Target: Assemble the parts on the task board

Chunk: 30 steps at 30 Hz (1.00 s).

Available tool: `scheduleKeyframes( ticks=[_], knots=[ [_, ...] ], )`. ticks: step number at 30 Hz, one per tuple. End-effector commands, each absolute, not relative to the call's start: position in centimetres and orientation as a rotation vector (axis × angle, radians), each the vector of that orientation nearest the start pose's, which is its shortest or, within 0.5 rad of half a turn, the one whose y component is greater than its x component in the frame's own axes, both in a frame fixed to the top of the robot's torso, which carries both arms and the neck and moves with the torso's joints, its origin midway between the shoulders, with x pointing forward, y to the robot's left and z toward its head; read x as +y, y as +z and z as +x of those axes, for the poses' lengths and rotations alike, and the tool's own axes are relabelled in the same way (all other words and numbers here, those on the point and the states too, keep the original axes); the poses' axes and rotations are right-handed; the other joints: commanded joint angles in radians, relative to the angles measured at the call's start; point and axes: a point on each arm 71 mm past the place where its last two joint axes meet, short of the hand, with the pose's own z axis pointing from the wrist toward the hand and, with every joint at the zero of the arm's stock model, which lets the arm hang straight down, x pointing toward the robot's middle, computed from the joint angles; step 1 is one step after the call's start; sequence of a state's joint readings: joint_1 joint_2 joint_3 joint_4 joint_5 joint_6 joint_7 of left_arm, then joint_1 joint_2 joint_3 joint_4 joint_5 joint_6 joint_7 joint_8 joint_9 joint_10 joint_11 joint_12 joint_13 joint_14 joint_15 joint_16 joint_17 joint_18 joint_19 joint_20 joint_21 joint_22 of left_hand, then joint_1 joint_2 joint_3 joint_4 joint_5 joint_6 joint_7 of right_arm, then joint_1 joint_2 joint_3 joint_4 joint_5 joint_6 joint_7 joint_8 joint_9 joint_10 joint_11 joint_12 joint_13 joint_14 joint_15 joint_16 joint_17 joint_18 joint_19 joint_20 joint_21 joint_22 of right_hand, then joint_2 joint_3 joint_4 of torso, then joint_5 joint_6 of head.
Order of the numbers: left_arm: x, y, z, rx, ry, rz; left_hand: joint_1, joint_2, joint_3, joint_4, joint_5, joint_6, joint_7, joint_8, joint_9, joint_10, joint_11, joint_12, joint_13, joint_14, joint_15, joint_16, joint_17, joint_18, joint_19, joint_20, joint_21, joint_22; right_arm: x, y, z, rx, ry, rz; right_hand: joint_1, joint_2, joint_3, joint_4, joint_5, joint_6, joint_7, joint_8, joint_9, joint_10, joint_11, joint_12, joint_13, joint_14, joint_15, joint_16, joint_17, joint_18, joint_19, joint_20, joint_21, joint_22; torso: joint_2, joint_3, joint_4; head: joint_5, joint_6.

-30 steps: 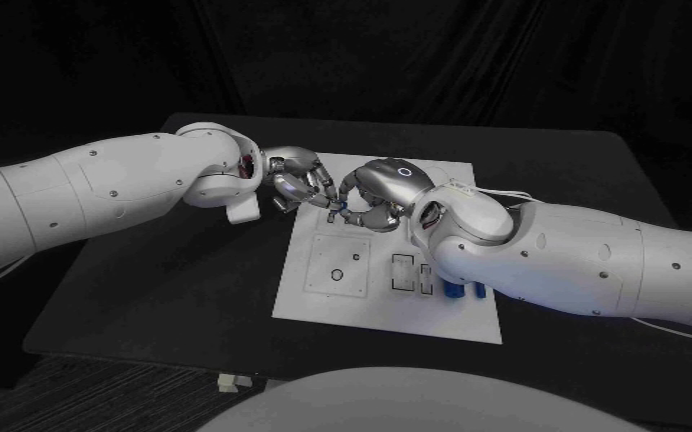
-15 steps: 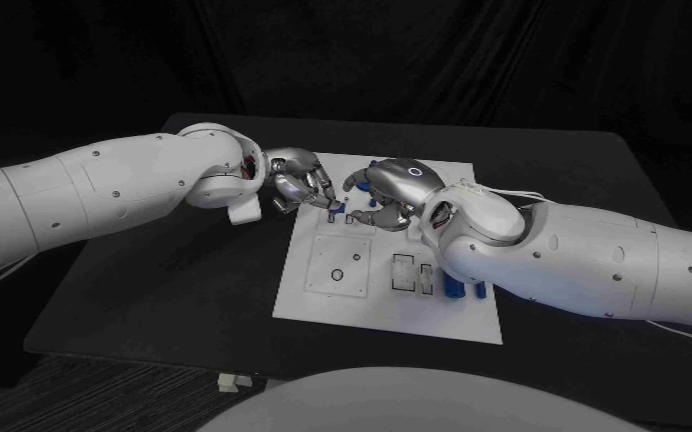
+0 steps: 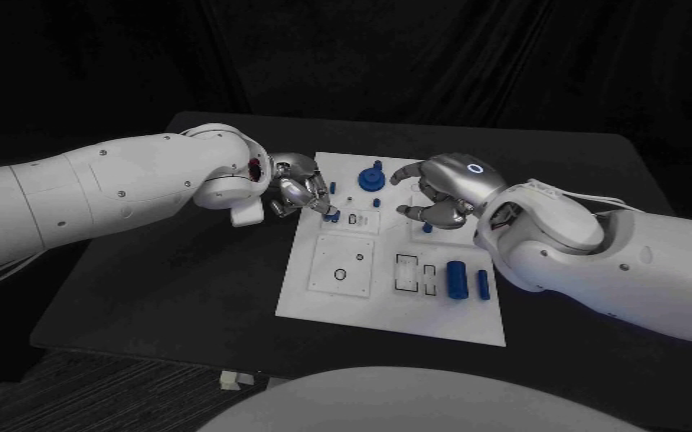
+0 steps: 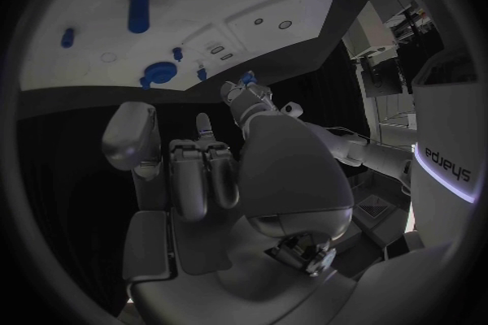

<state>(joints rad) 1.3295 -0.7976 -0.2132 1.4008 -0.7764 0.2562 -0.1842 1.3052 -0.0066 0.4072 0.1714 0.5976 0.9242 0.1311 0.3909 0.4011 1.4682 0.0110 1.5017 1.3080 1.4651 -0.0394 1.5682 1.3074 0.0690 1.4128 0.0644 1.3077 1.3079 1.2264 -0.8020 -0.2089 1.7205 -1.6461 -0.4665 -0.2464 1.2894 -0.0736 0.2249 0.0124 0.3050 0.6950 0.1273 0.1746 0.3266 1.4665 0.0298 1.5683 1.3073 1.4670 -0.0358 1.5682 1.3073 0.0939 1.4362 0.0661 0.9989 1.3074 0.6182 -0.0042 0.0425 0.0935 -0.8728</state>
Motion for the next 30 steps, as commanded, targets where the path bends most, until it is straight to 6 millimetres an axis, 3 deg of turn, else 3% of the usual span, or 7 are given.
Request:
scheduleKeyframes(
  ticks=[1, 8, 13, 16, 19, 25, 30],
  knots=[
    [21.3, -22.7, 48.6, 2.536, -0.656, -0.242, -0.006, 0.0, 0.03, -0.031, 0.003, 0.057, -0.054, 0.001, 0.003, 0.03, -0.007, 0.006, 0.199, 0.106, -0.008, 0.003, 0.263, -0.008, 0.01, 0.001, 0.006, 0.183, -14.6, -19.0, 41.8, 1.546, 0.673, -0.308, 0.015, 0.003, -0.003, -0.001, 0.009, 0.015, 0.002, 0.009, 0.001, 0.104, -0.001, 0.003, 0.264, 0.104, -0.003, 0.003, 0.264, 0.006, -0.004, -0.001, -0.008, 0.129, -0.001, 0.001, 0.0015, -0.001, 0.0],
    [18.9, -20.6, 49.8, 2.586, -0.508, -0.165, -0.011, -0.003, 0.036, -0.043, 0.004, 0.057, -0.057, 0.004, 0.005, 0.039, -0.008, 0.013, 0.205, 0.106, -0.009, 0.003, 0.263, -0.012, 0.02, -0.001, 0.022, 0.188, -16.9, -17.7, 41.0, 1.553, 0.629, -0.274, 0.026, 0.009, -0.002, 0.0, 0.014, 0.029, 0.001, 0.016, 0.001, 0.104, -0.001, 0.003, 0.264, 0.104, -0.003, 0.003, 0.264, 0.007, -0.006, 0.0, -0.011, 0.128, -0.005, 0.0025, 0.0007, -0.02, 0.0],
    [16.5, -19.1, 50.8, 2.61, -0.384, -0.103, -0.016, -0.013, 0.04, -0.061, -0.006, 0.062, -0.061, -0.001, 0.004, 0.044, -0.008, 0.015, 0.207, 0.106, -0.014, 0.003, 0.263, -0.012, 0.024, -0.004, 0.025, 0.188, -17.8, -17.4, 40.4, 1.573, 0.607, -0.259, 0.036, 0.011, 0.0, -0.003, 0.027, 0.035, 0.002, 0.018, 0.0, 0.104, 0.0, 0.003, 0.264, 0.104, -0.003, 0.003, 0.264, 0.007, -0.005, 0.0, -0.012, 0.128, -0.009, 0.0075, -0.0019, -0.036, 0.0],
    [15.3, -18.8, 51.2, 2.632, -0.321, -0.064, -0.021, -0.015, 0.047, -0.075, 0.007, 0.071, -0.06, -0.003, 0.004, 0.051, -0.009, 0.021, 0.212, 0.106, -0.016, 0.003, 0.263, -0.015, 0.032, -0.007, 0.035, 0.191, -18.2, -17.2, 40.0, 1.575, 0.602, -0.25, 0.036, 0.012, -0.001, -0.002, 0.028, 0.039, 0.002, 0.019, 0.0, 0.104, 0.0, 0.003, 0.264, 0.104, -0.002, 0.003, 0.264, 0.007, -0.005, 0.0, -0.012, 0.128, -0.014, 0.0132, -0.0029, -0.041, 0.0],
    [14.1, -18.6, 51.6, 2.636, -0.261, 0.004, -0.04, -0.022, 0.052, -0.094, 0.043, 0.083, -0.066, 0.003, 0.015, 0.082, -0.014, 0.048, 0.241, 0.106, -0.02, 0.003, 0.263, -0.024, 0.057, -0.011, 0.075, 0.204, -18.5, -17.1, 39.8, 1.578, 0.595, -0.241, 0.036, 0.012, -0.001, -0.001, 0.028, 0.042, 0.003, 0.02, 0.0, 0.104, 0.0, 0.003, 0.264, 0.104, -0.002, 0.003, 0.264, 0.007, -0.004, 0.0, -0.011, 0.129, -0.02, 0.0201, -0.0048, -0.041, 0.0],
    [12.3, -18.2, 52.3, 2.589, -0.178, 0.098, -0.059, -0.024, 0.059, -0.108, 0.05, 0.091, -0.068, 0.009, 0.027, 0.097, -0.015, 0.063, 0.257, 0.106, -0.031, 0.003, 0.263, -0.028, 0.07, -0.019, 0.095, 0.21, -19.2, -17.2, 39.8, 1.595, 0.578, -0.22, 0.036, 0.014, -0.002, 0.001, 0.028, 0.048, 0.003, 0.023, -0.001, 0.104, 0.001, 0.003, 0.264, 0.104, -0.002, 0.003, 0.264, 0.007, -0.004, 0.001, -0.01, 0.129, -0.027, 0.0306, -0.0079, -0.04, 0.0],
    [11.8, -18.3, 52.9, 2.57, -0.12, 0.087, -0.072, -0.023, 0.073, -0.121, 0.06, 0.095, -0.071, 0.01, 0.036, 0.093, -0.019, 0.059, 0.252, 0.106, -0.034, 0.003, 0.263, -0.029, 0.072, -0.024, 0.096, 0.21, -19.4, -17.2, 39.9, 1.597, 0.577, -0.213, 0.036, 0.015, -0.003, 0.004, 0.027, 0.052, 0.003, 0.024, -0.001, 0.104, 0.002, 0.003, 0.264, 0.104, -0.001, 0.003, 0.264, 0.007, -0.003, 0.001, -0.01, 0.129, -0.03, 0.0357, -0.0089, -0.033, 0.0]
  ],
)
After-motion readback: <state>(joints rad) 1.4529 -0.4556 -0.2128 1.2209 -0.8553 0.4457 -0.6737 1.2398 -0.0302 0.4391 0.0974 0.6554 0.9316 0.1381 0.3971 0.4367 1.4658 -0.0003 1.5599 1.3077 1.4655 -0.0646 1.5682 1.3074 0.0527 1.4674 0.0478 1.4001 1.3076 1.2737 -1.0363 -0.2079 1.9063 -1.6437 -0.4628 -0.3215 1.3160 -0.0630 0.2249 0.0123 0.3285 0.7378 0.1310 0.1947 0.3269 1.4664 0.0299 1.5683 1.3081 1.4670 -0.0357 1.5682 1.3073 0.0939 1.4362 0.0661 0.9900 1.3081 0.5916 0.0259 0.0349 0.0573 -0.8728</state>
